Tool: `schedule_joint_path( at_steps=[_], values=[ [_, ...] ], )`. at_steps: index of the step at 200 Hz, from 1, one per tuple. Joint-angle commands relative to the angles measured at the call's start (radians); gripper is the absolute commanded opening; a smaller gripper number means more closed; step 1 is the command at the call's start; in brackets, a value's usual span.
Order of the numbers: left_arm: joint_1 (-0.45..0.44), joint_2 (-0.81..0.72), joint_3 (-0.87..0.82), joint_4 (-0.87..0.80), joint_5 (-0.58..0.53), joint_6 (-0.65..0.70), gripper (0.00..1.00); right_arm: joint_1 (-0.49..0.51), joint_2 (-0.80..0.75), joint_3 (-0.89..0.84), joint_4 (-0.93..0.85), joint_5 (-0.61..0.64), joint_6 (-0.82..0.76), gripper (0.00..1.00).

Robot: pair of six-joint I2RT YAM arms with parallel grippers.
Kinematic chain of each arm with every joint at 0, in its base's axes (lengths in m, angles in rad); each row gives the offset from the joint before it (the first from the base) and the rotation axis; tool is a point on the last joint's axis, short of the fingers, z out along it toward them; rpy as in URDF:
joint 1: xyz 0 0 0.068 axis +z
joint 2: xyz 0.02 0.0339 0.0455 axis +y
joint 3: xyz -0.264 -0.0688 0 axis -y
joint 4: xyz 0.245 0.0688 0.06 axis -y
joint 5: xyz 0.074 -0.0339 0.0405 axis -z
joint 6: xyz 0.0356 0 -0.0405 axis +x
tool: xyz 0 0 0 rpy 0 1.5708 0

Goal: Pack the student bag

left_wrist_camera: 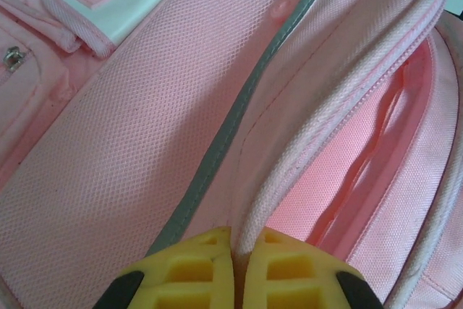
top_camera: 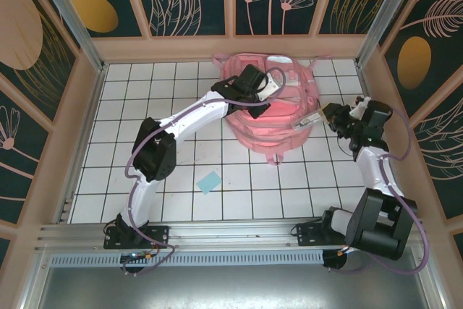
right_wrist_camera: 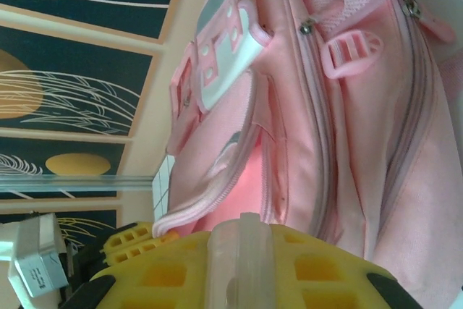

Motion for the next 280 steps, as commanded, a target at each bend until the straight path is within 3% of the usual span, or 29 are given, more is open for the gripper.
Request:
schedule_joint_path(
  at_steps=[1, 42, 78, 143, 173, 205, 280],
  values=[
    [0.009, 0.022, 0.072, 0.010, 0.034, -0.085, 0.00, 0.065, -0.029, -0.073, 0.195, 0.058, 0.154, 0.07],
    [0.009, -0.017, 0.101, 0.070, 0.142, -0.267, 0.00, 0.200, 0.013, -0.156, 0.463, 0.200, 0.349, 0.09],
    [0.009, -0.047, 0.058, 0.128, 0.226, -0.348, 0.00, 0.303, 0.116, -0.127, 0.600, 0.304, 0.422, 0.09],
    [0.010, -0.140, -0.062, 0.313, 0.237, -0.444, 0.00, 0.467, 0.401, 0.001, 0.765, 0.486, 0.514, 0.12],
    [0.009, -0.139, -0.042, 0.303, 0.205, -0.439, 0.00, 0.524, 0.481, 0.130, 0.590, 0.582, 0.479, 0.34],
    [0.018, -0.167, -0.087, 0.331, 0.124, -0.445, 0.00, 0.527, 0.394, 0.123, 0.419, 0.703, 0.417, 0.63],
    [0.106, -0.172, -0.172, 0.447, 0.155, -0.562, 0.00, 0.402, 0.120, 0.156, -0.086, 0.584, 0.029, 0.87]
  ],
)
